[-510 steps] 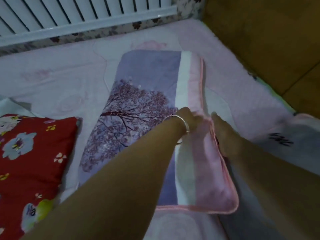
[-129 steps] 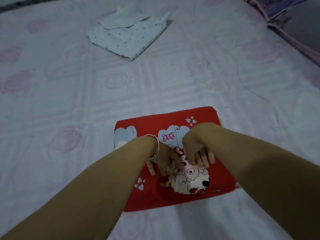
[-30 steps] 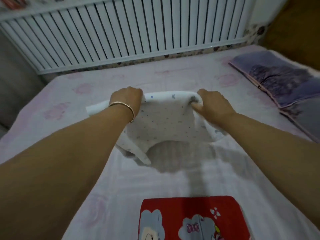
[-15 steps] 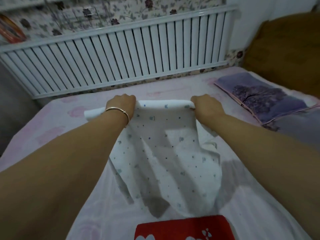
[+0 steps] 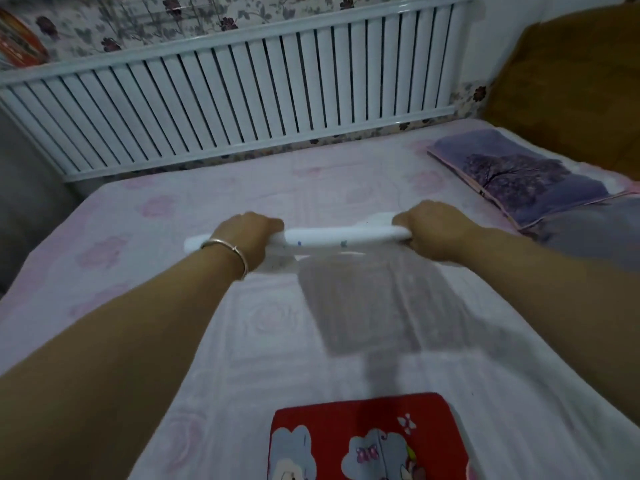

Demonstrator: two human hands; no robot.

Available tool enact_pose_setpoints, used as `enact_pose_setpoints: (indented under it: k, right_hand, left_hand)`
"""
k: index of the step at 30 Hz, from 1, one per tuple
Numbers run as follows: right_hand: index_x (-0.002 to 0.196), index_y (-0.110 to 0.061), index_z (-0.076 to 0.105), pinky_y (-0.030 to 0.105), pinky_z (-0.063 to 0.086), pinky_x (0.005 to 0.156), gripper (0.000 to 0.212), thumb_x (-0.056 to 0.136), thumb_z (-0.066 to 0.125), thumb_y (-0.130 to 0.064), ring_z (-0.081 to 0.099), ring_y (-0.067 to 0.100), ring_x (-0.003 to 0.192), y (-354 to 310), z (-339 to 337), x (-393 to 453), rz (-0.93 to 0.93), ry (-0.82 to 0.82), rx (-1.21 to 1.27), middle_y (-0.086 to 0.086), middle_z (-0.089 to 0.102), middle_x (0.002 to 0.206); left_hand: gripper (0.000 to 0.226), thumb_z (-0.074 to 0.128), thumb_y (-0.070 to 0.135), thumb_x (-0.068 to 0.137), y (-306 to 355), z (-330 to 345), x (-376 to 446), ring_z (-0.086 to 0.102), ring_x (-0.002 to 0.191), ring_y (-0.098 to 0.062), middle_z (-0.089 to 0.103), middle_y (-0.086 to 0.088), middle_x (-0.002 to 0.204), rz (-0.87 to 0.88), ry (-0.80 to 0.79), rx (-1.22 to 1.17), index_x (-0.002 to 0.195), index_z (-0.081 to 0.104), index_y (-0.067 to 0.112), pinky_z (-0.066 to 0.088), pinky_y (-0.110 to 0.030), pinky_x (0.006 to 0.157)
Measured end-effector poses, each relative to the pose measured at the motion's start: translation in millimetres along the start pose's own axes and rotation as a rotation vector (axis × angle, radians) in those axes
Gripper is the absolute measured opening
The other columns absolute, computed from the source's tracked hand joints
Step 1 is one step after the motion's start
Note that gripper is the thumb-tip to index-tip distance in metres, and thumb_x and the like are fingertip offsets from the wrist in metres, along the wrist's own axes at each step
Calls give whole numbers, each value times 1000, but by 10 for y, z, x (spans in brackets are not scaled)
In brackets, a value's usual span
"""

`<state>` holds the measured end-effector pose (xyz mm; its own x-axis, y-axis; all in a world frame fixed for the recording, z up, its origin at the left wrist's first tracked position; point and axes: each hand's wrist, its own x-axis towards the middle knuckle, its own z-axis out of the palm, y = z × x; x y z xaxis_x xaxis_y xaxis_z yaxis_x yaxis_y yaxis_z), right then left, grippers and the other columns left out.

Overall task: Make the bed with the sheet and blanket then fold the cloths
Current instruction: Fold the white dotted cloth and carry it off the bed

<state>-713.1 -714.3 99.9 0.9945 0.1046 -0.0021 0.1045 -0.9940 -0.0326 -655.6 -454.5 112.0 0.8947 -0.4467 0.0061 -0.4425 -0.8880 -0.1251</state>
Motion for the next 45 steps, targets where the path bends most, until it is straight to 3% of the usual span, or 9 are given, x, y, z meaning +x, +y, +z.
enact_pose_setpoints:
  k: [9, 15, 20, 24, 26, 30, 39, 42, 45]
  right_hand:
    - [130, -6, 52, 32, 42, 102, 40, 93, 41, 1, 50, 27, 123, -197, 1901, -453, -59, -781, -111, 12, 49, 138]
    - [127, -10, 55, 36, 41, 101, 35, 93, 47, -7, 53, 27, 119, -46, 1994, 193, 142, -495, -99, 11, 53, 132]
    - [117, -13, 55, 39, 32, 103, 32, 87, 51, -6, 54, 29, 114, 113, 2117, 871, 272, -205, -237, 11, 61, 118]
    - [143, -9, 27, 51, 24, 110, 61, 87, 51, -8, 28, 36, 136, 110, 2629, 1265, 357, -138, -264, 17, 34, 146]
    - [150, -16, 9, 60, 24, 107, 70, 94, 50, -17, 11, 38, 144, 11, 3022, 1314, 362, -233, -163, 13, 7, 157]
    - [151, -29, 10, 59, 30, 106, 57, 100, 36, -29, 11, 35, 144, -34, 3744, 1224, 330, -415, -51, 4, 6, 158]
    - [151, -31, -13, 71, 8, 108, 59, 102, 19, -38, -18, 35, 146, -19, 3874, 1352, 368, -545, 68, 1, -21, 160]
    - [150, -31, -15, 73, 8, 107, 59, 102, 17, -41, -19, 37, 146, 8, 3909, 1356, 347, -539, 60, 2, -23, 159]
    - [150, -29, -15, 74, 8, 106, 59, 102, 17, -40, -19, 39, 145, -16, 3948, 1360, 329, -528, 35, 4, -23, 159]
  left_hand:
    - [39, 46, -8, 79, 415, 1954, -644, 59, 107, -28, 60, -8, 105, 147, -703, -111, 108, 62, 13, 48, -34, 89]
    - [55, 48, -4, 84, 225, 2115, -28, 51, 122, -32, 49, -13, 134, -19, -438, -108, 134, 40, 17, 43, -39, 101]
    - [52, 49, -4, 82, 162, 2267, 768, 50, 119, -32, 53, -12, 127, -135, -105, 20, 130, 38, 11, 34, -40, 101]
    - [65, 46, -6, 76, 254, 2799, 1073, 31, 131, -30, 36, -11, 139, -239, 80, 7, 137, 31, 11, 19, -45, 111]
    - [64, 49, 0, 80, 383, 3189, 1014, 26, 135, -27, 29, -7, 147, -151, 9, -49, 140, 30, 17, 20, -44, 110]
    - [49, 35, 22, 98, 556, 3832, 885, 16, 144, -19, 19, 3, 155, -18, -301, -195, 144, 25, 30, 19, -42, 111]
    - [75, 39, 37, 97, 589, 3858, 1538, -12, 148, -17, -14, 0, 159, 21, -477, -76, 149, -13, 20, -5, -52, 117]
    - [104, 61, 40, 86, 637, 3797, 1837, -1, 149, -21, -6, -4, 160, 43, -574, 17, 148, -20, 19, -1, -57, 117]
    - [110, 74, 46, 71, 684, 3733, 2033, 37, 135, -30, 31, -10, 149, 43, -638, 35, 149, 1, 16, 21, -56, 114]
